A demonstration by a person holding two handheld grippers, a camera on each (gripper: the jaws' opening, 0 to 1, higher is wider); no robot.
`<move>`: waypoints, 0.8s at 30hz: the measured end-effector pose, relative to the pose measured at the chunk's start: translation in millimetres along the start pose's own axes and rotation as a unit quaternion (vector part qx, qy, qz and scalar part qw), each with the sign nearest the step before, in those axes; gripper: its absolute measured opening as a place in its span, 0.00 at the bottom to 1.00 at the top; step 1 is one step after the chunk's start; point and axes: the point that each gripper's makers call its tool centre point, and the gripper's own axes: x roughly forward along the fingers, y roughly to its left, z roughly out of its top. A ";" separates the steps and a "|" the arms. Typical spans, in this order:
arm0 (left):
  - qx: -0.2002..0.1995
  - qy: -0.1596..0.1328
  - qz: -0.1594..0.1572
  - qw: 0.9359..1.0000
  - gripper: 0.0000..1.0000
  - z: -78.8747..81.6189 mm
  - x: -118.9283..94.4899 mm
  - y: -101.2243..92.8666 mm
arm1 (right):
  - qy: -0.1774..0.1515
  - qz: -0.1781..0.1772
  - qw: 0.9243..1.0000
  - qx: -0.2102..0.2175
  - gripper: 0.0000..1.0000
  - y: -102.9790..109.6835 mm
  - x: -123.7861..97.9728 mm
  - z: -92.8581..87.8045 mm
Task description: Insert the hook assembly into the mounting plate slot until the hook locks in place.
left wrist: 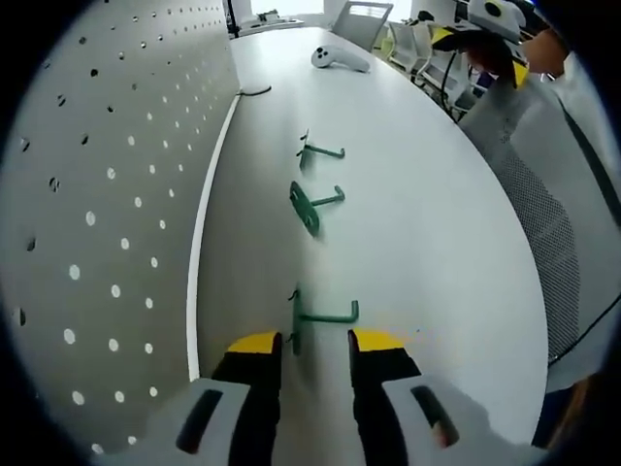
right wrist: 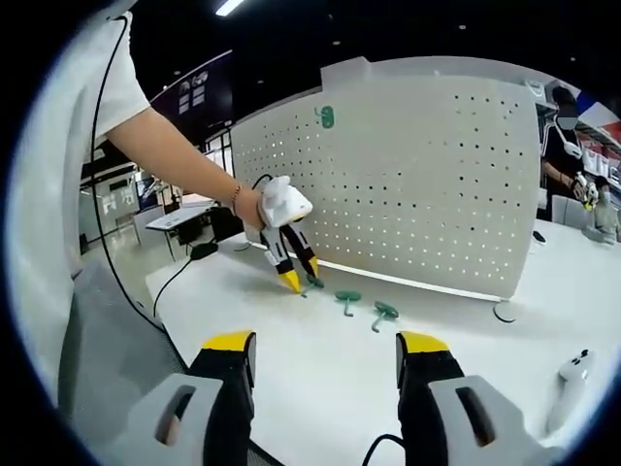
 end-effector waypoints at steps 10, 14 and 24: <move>-0.009 0.004 0.014 1.000 0.18 0.7 1.0 3.3 | 0.000 -0.004 1.000 0.003 0.55 -1.8 -0.4 -0.2; 0.001 0.005 0.021 1.000 0.12 1.2 1.2 5.0 | -0.001 -0.005 1.000 0.006 0.54 -2.4 -0.5 -0.4; 0.025 0.021 0.047 0.998 0.05 1.0 1.5 9.7 | -0.001 -0.006 1.000 0.006 0.54 -2.7 -0.8 -0.6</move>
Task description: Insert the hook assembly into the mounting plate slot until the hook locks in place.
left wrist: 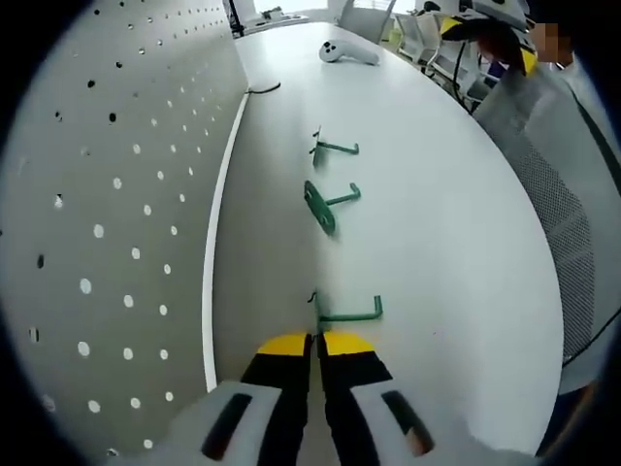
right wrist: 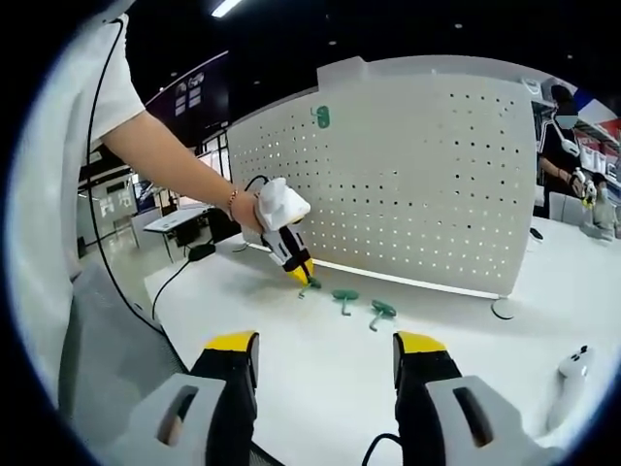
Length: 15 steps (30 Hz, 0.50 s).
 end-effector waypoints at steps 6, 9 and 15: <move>-0.006 -0.001 0.000 1.000 0.04 0.0 -0.5 0.2 | 0.000 -0.001 1.000 -0.001 0.53 -0.2 -0.2 0.1; -0.003 -0.003 0.001 1.000 0.04 -0.2 -0.4 1.2 | -0.001 -0.001 1.000 0.000 0.53 -0.5 -0.3 0.5; -0.006 -0.004 0.002 1.000 0.04 0.3 -1.0 0.9 | -0.001 -0.001 1.000 0.001 0.53 -0.7 -0.3 0.6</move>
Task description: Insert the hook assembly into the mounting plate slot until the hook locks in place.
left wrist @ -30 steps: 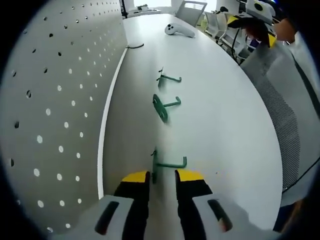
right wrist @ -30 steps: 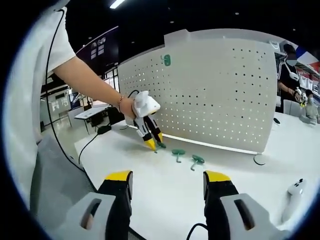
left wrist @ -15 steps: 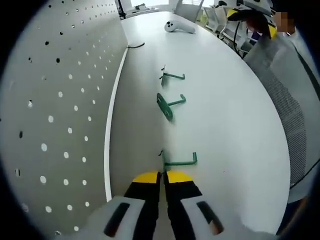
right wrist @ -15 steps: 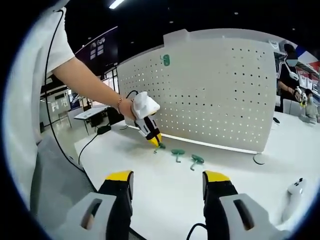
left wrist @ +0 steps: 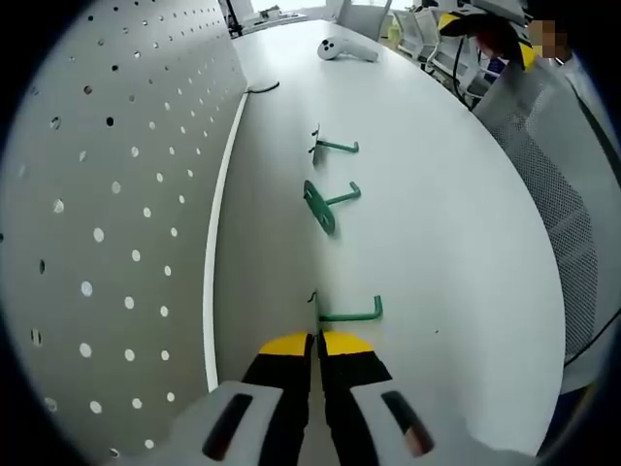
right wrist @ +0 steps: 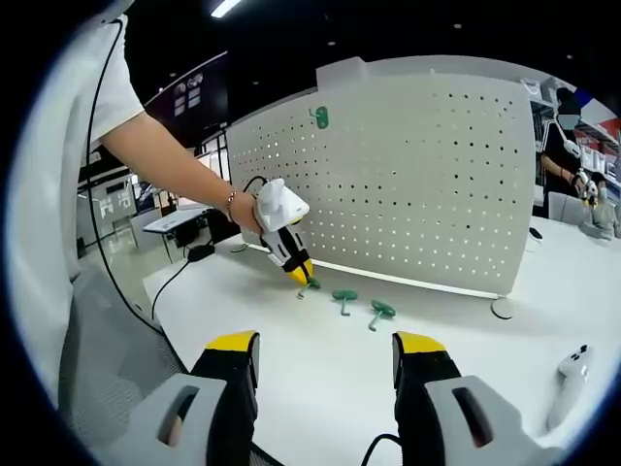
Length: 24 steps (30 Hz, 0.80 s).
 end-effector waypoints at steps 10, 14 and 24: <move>-0.007 -0.008 0.003 1.000 0.04 -0.4 0.1 0.8 | 0.000 -0.001 1.000 0.000 0.52 -0.6 -0.1 -0.3; -0.027 -0.029 0.007 0.999 0.03 -0.1 -0.4 1.9 | 0.000 0.000 1.000 -0.001 0.52 -0.3 -0.2 0.0; -0.056 -0.086 0.024 0.994 0.03 8.7 -13.3 4.1 | -0.002 -0.002 1.000 0.002 0.52 -1.1 -0.3 0.2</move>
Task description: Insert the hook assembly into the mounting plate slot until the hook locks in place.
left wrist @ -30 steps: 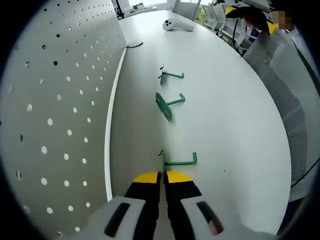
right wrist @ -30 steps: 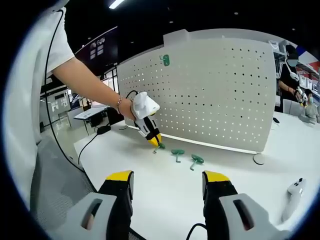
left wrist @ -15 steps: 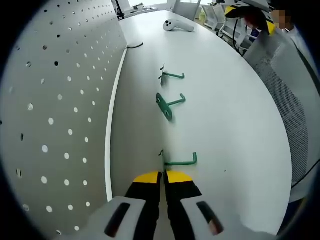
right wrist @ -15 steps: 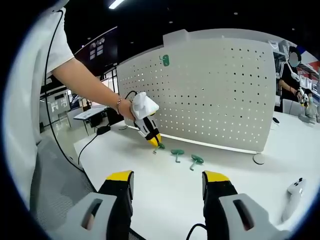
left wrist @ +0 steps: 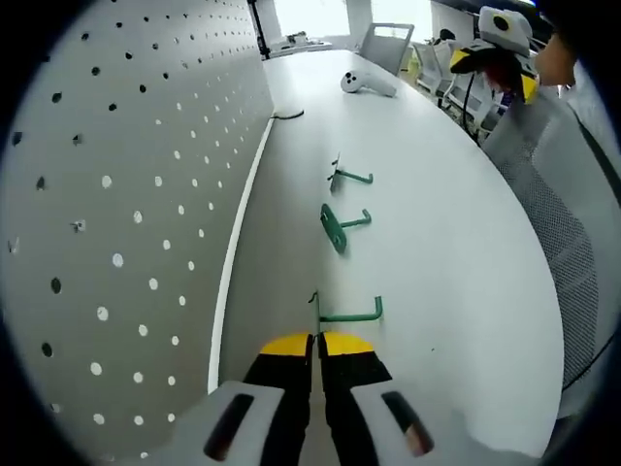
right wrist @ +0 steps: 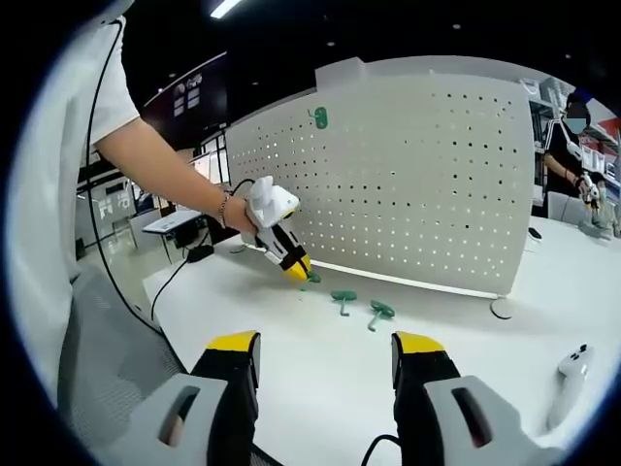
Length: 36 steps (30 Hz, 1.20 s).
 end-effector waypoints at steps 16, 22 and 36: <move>-0.023 -0.065 0.021 0.997 0.03 29.5 -19.0 -1.9 | -0.004 -0.001 1.000 0.004 0.54 -0.4 -0.8 2.7; -0.016 -0.077 0.035 0.996 0.03 37.1 -28.3 -0.7 | -0.007 0.000 1.000 0.007 0.53 -0.4 -0.8 3.1; -0.055 -0.136 0.065 0.987 0.03 59.0 -57.8 -2.4 | -0.015 -0.004 1.000 0.012 0.53 -2.1 -1.7 5.9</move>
